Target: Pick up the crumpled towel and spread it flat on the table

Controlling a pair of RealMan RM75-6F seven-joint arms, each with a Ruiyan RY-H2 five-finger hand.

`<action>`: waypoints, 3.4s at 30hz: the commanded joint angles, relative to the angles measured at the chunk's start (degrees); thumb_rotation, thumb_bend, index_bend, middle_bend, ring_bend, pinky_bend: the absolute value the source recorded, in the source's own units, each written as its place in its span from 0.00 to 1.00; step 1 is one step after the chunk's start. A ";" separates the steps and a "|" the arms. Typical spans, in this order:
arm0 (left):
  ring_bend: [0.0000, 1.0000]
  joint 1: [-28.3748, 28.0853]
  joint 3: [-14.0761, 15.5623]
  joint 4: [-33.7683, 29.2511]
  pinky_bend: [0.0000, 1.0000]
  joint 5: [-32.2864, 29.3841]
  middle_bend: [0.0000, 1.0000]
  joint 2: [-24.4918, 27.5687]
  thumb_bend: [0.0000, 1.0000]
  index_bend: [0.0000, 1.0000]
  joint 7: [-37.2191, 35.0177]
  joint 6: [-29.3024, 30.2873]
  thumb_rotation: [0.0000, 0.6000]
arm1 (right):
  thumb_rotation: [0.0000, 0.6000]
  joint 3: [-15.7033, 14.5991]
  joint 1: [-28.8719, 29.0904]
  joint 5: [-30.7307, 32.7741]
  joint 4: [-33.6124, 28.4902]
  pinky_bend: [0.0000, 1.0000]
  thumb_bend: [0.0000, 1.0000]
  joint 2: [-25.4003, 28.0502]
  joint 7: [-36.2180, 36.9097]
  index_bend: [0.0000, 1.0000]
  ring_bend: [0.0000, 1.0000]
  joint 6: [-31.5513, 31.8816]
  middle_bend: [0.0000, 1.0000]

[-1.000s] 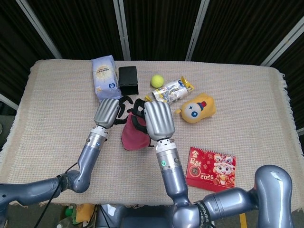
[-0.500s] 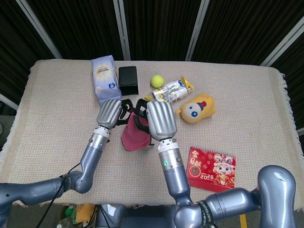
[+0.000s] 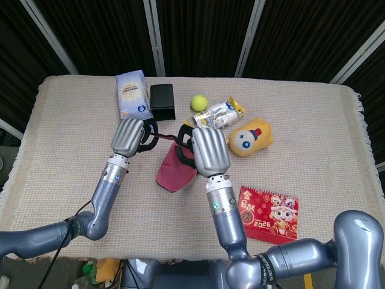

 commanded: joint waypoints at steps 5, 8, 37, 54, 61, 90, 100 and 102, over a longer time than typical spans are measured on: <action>0.78 0.37 0.00 -3.11 0.73 0.46 0.87 2.63 0.39 0.63 1.93 0.78 1.00 | 1.00 -1.23 -1.54 0.03 -0.71 0.93 0.58 1.22 0.84 0.66 1.00 -0.12 1.00; 0.78 0.48 0.06 -5.01 0.73 0.31 0.87 3.90 0.39 0.63 3.34 1.04 1.00 | 1.00 -1.86 -2.47 0.03 -0.98 0.93 0.58 1.86 1.58 0.66 1.00 -0.37 1.00; 0.78 0.48 -0.23 -22.93 0.73 -1.53 0.87 11.64 0.40 0.65 15.11 6.60 1.00 | 1.00 -4.82 -9.74 -2.24 -7.93 0.93 0.58 11.07 7.47 0.66 1.00 -3.25 1.00; 0.78 2.19 2.23 -31.34 0.73 -0.55 0.87 13.56 0.40 0.65 18.18 10.14 1.00 | 1.00 -8.04 -13.72 -5.04 -14.97 0.93 0.58 15.50 7.86 0.66 1.00 -0.86 1.00; 0.78 2.68 3.27 -34.16 0.73 0.55 0.87 13.69 0.40 0.65 19.61 11.46 1.00 | 1.00 -9.58 -15.04 -7.90 -16.56 0.93 0.58 16.21 8.14 0.66 1.00 0.26 1.00; 0.78 -5.48 -1.67 -17.75 0.73 -6.99 0.87 4.97 0.40 0.65 19.88 5.31 1.00 | 1.00 -4.01 -13.02 -1.79 -1.60 0.93 0.58 16.23 15.12 0.66 1.00 -9.32 1.00; 0.78 -9.00 -4.19 -10.27 0.73 -7.00 0.87 1.23 0.40 0.65 16.87 4.64 1.00 | 1.00 -2.81 -11.85 -2.27 5.92 0.93 0.58 15.76 20.21 0.66 1.00 -14.18 1.00; 0.78 -8.97 -3.84 -10.30 0.73 -6.72 0.87 1.19 0.40 0.65 16.53 4.66 1.00 | 1.00 -3.42 -11.99 -2.73 6.11 0.93 0.58 15.79 20.44 0.66 1.00 -14.44 1.00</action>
